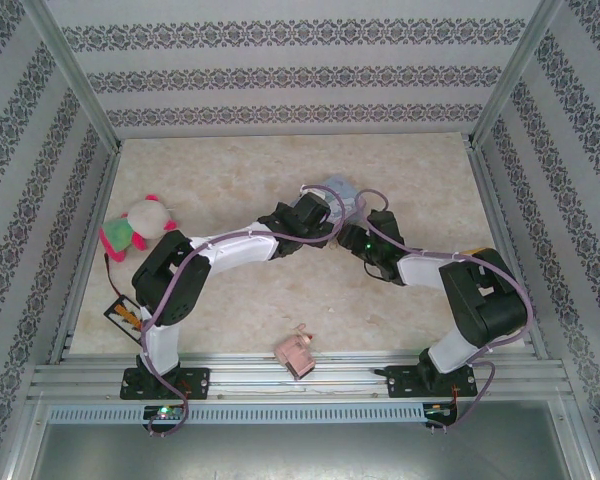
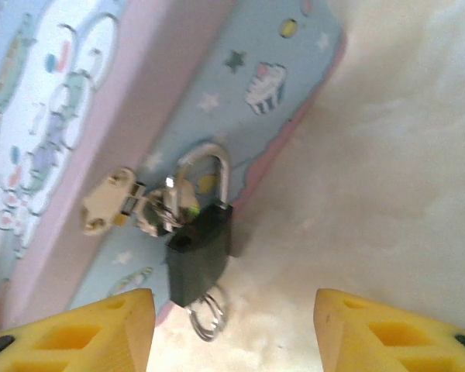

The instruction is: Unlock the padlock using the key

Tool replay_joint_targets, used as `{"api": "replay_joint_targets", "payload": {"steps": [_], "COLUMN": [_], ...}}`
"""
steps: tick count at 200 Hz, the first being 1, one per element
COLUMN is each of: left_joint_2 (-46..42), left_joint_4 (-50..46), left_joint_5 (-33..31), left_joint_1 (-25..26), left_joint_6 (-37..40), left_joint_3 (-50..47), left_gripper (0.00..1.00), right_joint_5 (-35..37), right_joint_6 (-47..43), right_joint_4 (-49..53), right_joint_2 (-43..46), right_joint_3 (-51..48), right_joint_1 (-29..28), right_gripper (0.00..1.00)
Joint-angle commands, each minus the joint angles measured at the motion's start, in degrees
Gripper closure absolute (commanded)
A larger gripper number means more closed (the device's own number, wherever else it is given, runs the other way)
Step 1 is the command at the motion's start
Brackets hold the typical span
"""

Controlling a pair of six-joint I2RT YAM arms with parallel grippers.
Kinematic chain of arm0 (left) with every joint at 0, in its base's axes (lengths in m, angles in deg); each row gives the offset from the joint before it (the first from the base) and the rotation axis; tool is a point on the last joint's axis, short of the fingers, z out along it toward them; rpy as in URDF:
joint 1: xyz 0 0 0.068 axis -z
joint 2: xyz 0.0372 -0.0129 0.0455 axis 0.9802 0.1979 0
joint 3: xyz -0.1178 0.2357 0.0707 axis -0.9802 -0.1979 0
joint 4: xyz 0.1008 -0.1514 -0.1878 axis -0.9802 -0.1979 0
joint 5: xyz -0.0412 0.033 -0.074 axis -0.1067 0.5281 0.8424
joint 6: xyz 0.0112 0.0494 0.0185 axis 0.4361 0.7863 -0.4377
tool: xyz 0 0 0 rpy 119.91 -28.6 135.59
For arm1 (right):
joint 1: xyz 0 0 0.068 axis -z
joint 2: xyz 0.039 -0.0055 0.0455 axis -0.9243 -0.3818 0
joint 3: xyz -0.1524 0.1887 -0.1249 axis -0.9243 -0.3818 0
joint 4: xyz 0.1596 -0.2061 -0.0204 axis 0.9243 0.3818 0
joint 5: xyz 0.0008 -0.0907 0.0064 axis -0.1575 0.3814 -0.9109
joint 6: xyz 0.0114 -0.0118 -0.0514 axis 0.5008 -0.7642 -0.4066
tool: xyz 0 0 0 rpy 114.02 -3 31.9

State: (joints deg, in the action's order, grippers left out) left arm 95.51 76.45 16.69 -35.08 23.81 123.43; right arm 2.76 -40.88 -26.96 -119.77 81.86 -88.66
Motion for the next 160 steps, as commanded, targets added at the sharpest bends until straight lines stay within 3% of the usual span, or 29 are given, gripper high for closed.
{"api": "replay_joint_targets", "payload": {"steps": [1,77,160], "left_joint_2": [0.60,0.49,0.24], "left_joint_4": [-6.87,-6.34,-6.15], "left_joint_5": [-1.54,-0.34,-0.05], "left_joint_1": [-0.44,-0.44,-0.68], "left_joint_6": [1.61,0.65,0.11], "left_joint_3": [-2.59,-3.13,-3.34], "left_gripper": [0.01,0.01,0.01], "right_joint_5": [-0.05,1.22,2.69], "right_joint_6": [-0.55,0.18,-0.66], "right_joint_4": [0.36,0.58,1.03], "right_joint_2": [0.53,-4.95,-6.96], "right_joint_3": [2.53,5.21,5.44], "right_joint_1": [-1.42,-2.10,-1.49], "right_gripper": [0.43,0.44,0.55]}}
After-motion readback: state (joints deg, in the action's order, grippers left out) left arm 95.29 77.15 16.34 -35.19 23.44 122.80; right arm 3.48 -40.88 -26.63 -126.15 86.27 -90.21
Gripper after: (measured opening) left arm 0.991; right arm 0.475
